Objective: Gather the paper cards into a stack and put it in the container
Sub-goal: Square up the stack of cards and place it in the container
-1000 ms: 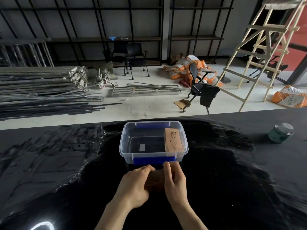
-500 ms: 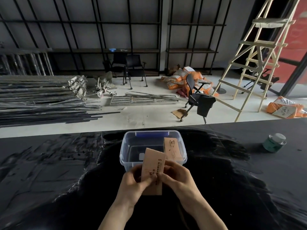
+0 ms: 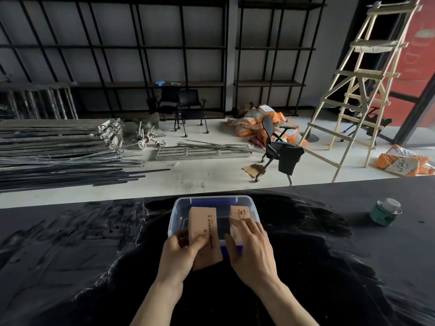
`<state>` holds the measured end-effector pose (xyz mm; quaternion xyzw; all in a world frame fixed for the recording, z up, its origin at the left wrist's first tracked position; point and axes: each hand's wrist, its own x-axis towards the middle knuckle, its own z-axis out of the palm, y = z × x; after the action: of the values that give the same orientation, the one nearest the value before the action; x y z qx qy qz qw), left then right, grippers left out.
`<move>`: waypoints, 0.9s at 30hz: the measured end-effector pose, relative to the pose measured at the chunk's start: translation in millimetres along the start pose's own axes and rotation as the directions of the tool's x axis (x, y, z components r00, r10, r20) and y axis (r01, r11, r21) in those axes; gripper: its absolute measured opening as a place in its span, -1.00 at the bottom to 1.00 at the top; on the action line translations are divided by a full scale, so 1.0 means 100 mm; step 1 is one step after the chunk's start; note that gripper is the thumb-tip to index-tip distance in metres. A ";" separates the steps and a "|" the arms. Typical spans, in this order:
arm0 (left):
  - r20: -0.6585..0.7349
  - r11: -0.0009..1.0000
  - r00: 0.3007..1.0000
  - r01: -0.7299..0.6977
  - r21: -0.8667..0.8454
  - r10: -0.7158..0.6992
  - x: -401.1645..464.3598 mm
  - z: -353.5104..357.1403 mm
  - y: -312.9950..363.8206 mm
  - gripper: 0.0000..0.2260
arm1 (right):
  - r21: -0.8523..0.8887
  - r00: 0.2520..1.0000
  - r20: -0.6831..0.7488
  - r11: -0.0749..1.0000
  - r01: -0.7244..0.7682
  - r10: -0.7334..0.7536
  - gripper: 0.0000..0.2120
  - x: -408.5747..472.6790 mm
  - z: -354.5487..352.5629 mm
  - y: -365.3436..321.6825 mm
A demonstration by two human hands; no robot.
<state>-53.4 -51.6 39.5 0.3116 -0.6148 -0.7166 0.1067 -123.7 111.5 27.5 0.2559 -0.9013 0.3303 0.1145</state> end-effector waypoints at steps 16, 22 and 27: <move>-0.102 0.992 0.994 0.051 0.119 -0.039 0.27 0.22 0.15 -0.62 | -0.328 0.916 0.400 0.935 0.134 0.009 -0.35 -0.33 -0.06 0.28; -0.077 0.958 0.990 0.134 0.253 -0.118 0.36 0.50 0.04 -0.60 | -0.354 0.948 0.316 0.925 0.135 -0.018 -0.52 -0.66 -0.08 0.39; -0.027 0.900 0.975 0.212 0.380 -0.219 0.49 0.65 -0.16 -0.43 | -0.332 0.974 0.210 0.931 0.153 -0.085 -0.65 -0.83 -0.11 0.43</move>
<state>-125.2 -21.2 11.8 0.3867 -0.7048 -0.5934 -0.0406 -76.5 178.3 -18.2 0.3170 -0.9348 0.1328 0.0900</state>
